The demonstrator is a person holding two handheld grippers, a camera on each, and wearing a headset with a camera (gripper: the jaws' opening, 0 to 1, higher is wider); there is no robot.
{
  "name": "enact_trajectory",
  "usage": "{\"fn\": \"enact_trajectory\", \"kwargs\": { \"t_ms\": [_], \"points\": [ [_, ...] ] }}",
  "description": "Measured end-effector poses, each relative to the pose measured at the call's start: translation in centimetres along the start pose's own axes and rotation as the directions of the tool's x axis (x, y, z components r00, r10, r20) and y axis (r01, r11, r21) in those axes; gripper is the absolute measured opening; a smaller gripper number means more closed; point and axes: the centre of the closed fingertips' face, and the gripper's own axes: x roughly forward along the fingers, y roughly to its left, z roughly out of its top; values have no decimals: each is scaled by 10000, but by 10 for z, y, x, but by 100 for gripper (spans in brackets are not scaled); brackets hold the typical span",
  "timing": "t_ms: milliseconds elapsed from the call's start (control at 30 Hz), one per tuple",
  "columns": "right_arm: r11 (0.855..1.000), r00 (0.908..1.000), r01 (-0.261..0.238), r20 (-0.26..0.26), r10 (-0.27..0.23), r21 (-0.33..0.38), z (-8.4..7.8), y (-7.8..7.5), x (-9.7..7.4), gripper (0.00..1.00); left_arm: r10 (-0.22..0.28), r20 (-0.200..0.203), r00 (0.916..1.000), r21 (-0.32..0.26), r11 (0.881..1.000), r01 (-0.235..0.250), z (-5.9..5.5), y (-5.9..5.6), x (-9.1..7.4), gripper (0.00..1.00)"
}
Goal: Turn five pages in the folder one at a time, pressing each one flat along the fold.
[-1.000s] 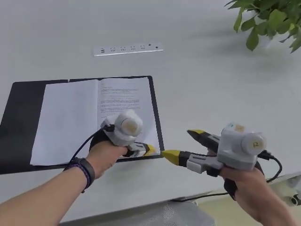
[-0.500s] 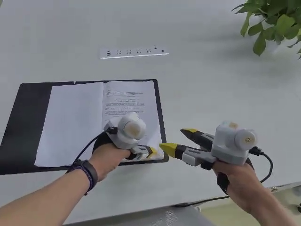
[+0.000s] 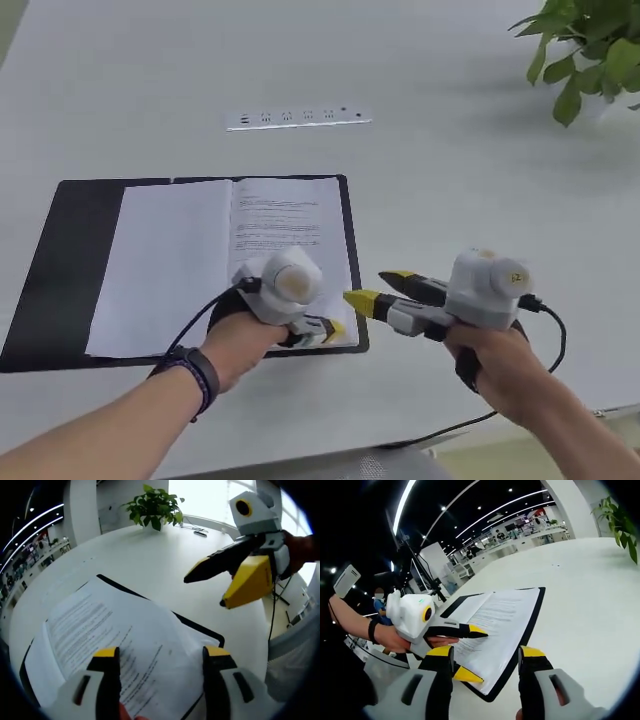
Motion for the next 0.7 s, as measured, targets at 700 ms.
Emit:
{"fn": "enact_trajectory", "kwargs": {
  "t_ms": [700],
  "points": [
    [9888,9982,-532,-190,564,1396,-12,-6,36,32,49,69,10000,-175,9998,-47,2,1,2,67]
  ]
}}
